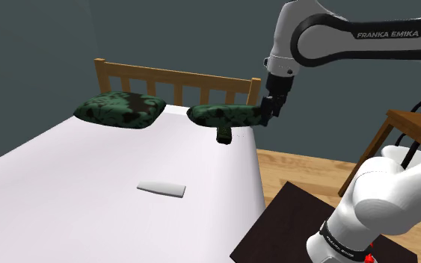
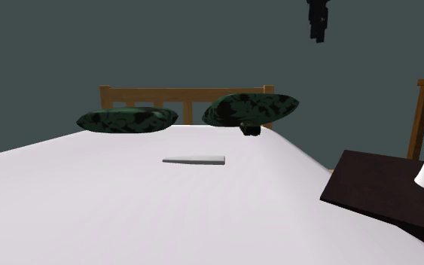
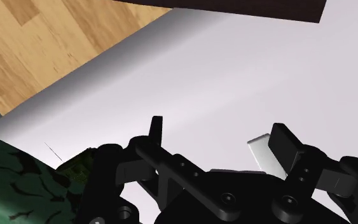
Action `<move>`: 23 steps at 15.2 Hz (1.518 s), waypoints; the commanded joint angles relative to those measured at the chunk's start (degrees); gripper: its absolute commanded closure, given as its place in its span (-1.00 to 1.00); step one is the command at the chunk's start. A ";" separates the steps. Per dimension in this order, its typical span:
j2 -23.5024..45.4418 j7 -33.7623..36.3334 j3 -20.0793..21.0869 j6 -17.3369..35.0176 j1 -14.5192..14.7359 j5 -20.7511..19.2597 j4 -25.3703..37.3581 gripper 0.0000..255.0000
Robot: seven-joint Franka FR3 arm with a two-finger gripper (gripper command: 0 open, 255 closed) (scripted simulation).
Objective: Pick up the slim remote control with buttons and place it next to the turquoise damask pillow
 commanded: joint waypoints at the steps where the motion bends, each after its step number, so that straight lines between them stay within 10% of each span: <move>1: 2.97 -0.63 0.21 3.60 0.71 0.23 -0.51 -1.00; 23: 46.11 -6.44 4.88 32.38 7.17 0.60 13.87 -1.00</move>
